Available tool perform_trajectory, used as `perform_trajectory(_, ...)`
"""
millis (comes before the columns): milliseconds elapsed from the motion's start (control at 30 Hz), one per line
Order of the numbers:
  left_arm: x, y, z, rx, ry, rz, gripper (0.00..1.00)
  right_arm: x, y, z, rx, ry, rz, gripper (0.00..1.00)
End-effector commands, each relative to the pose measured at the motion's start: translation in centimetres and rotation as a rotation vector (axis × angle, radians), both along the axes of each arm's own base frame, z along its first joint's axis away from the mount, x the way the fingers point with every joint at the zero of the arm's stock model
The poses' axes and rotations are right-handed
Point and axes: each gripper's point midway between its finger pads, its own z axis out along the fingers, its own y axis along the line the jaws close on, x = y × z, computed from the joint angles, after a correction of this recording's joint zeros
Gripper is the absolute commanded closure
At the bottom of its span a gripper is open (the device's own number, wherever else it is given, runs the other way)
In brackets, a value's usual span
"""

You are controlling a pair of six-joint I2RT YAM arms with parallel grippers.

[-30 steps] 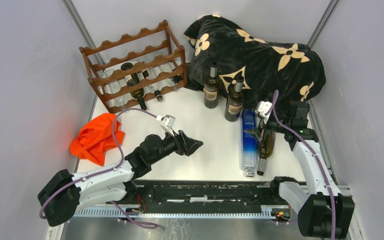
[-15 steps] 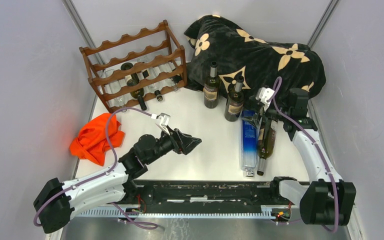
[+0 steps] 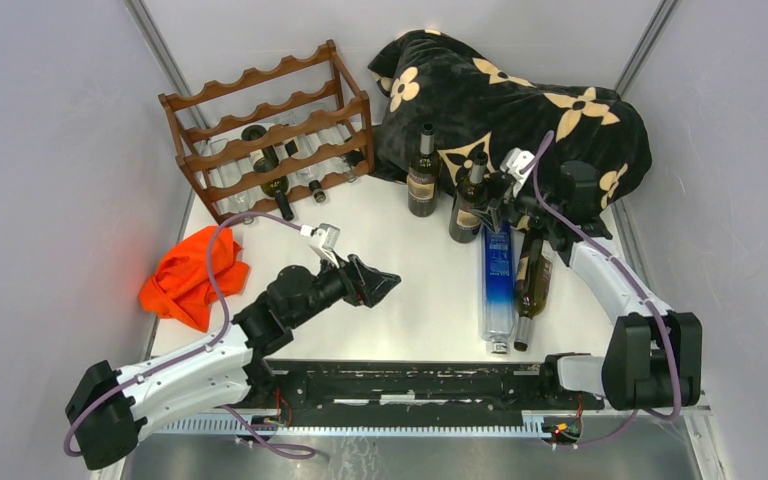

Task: Put the wine bottle on the wine rack
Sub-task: Pick up the wine bottle from the center of the board.

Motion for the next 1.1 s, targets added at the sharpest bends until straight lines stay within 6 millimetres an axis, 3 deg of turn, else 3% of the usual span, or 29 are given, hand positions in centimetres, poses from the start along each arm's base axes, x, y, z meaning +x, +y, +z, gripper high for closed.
perform_trajectory(0, 0.5, 0.2, 3.9, -0.04, -0.079, 0.022, 0.16, 2.0, 0.4, 0.5, 0.036, -0.037, -0.061, 0.02)
perform_trajectory(233, 0.5, 0.2, 4.5, -0.036, -0.078, 0.024, 0.16, 3.9, 0.8, -1.8, 0.033, -0.005, -0.106, 0.02)
perform_trajectory(500, 0.4, 0.0, 4.4, -0.05, -0.066, 0.017, 0.15, 3.4, 3.3, -4.2, 0.016, 0.006, -0.041, 0.02)
perform_trajectory(667, 0.3, -0.4, 4.0, -0.057, -0.054, -0.001, 0.15, 3.5, 3.4, -5.2, 0.02, 0.023, -0.046, 0.04)
perform_trajectory(800, -0.2, -1.0, 3.2, -0.058, -0.05, -0.044, 0.16, 3.1, 3.5, -4.9, 0.024, 0.015, -0.029, 0.18)
perform_trajectory(933, -0.4, -1.5, 2.4, -0.029, -0.062, -0.08, 0.17, 2.2, 3.5, -3.9, 0.05, 0.022, -0.001, 0.57)
perform_trajectory(1067, -0.5, -2.3, 2.2, 0.023, -0.109, -0.134, 0.17, 0.7, 3.6, -2.4, 0.107, 0.061, 0.038, 0.82)
